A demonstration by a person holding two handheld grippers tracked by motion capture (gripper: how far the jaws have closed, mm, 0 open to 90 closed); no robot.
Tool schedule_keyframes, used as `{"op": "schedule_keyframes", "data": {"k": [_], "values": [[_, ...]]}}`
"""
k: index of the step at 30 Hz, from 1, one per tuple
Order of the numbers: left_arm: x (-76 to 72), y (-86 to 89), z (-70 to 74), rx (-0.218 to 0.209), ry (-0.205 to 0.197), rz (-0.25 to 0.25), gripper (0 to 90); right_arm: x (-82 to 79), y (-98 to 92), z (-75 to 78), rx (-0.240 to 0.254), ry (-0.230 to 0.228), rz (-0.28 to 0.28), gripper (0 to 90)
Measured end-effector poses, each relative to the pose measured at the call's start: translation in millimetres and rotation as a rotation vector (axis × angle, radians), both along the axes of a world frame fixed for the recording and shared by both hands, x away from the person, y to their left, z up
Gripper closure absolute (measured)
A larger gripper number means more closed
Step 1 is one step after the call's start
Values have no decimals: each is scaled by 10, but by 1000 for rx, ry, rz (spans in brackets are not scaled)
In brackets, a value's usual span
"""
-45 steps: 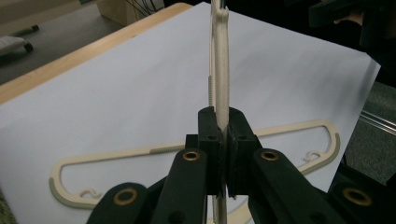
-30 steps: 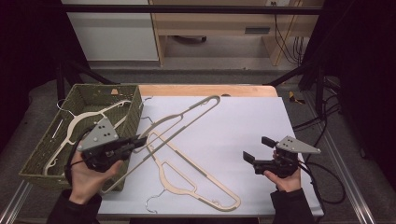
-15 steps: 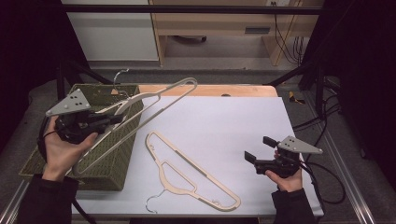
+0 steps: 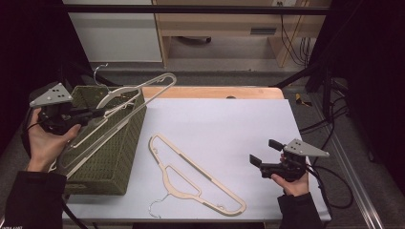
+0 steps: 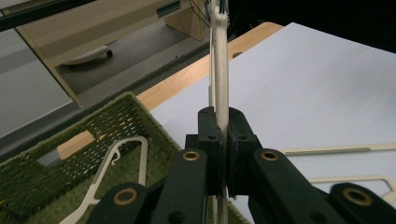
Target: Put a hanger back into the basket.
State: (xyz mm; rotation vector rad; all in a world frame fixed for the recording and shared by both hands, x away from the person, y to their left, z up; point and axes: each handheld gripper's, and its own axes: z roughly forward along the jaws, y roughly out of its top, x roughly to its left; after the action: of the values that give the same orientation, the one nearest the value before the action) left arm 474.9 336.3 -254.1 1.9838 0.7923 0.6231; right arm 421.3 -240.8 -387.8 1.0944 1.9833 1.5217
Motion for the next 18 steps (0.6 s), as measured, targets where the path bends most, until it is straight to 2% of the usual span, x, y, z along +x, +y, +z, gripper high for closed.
{"op": "schedule_keyframes", "data": {"k": [13,18], "values": [[134,482,-231,26,43,130,864,1,9,-5,-1,4,1,71],[157,689,-328,3,54,161,864,5,10,-9,-5,3,1,71]]}}
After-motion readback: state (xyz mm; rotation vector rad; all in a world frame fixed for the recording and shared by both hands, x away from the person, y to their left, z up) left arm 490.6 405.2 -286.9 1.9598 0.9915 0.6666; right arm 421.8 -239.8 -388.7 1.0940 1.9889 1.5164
